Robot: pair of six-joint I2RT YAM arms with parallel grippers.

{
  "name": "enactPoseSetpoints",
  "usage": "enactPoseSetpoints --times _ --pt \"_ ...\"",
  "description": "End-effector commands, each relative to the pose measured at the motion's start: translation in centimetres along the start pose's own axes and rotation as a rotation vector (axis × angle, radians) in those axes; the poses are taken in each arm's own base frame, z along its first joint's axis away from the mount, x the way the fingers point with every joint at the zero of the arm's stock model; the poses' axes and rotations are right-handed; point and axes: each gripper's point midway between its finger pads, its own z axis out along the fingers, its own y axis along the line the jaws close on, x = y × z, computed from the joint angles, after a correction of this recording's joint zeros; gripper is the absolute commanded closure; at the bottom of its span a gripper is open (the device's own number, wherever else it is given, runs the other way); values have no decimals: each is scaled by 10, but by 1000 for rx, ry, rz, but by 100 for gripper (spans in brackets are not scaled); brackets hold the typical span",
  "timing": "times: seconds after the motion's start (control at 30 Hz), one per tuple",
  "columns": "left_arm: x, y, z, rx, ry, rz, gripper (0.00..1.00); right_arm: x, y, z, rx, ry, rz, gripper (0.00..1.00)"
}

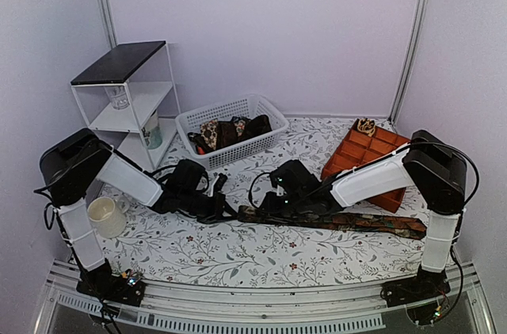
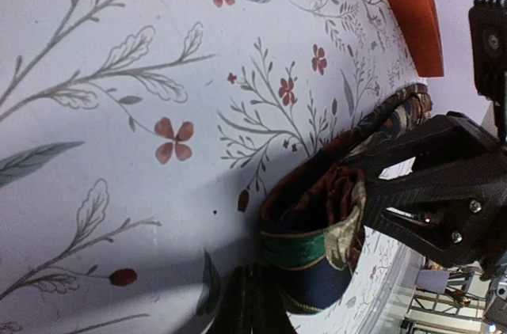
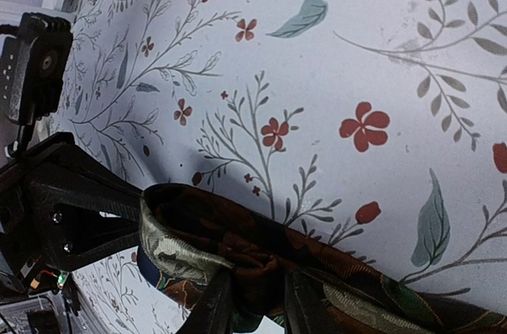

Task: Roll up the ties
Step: Roll the tie at the center of the board.

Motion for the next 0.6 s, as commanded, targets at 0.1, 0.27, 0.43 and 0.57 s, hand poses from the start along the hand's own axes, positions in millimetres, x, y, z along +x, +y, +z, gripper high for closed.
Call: enactPoseSetpoints --times 0.1,0.27,0.43,0.57 --pt "4 -10 3 53 12 16 100 -2 6 -13 0 9 -2 80" --pt "1 -26 0 118 11 14 100 0 0 -13 18 9 -2 83" --pt "-2 -42 1 168 15 20 100 -4 0 -18 15 -17 -6 82" --pt "-4 -50 2 184 18 25 100 -5 -3 -20 -3 -27 2 81"
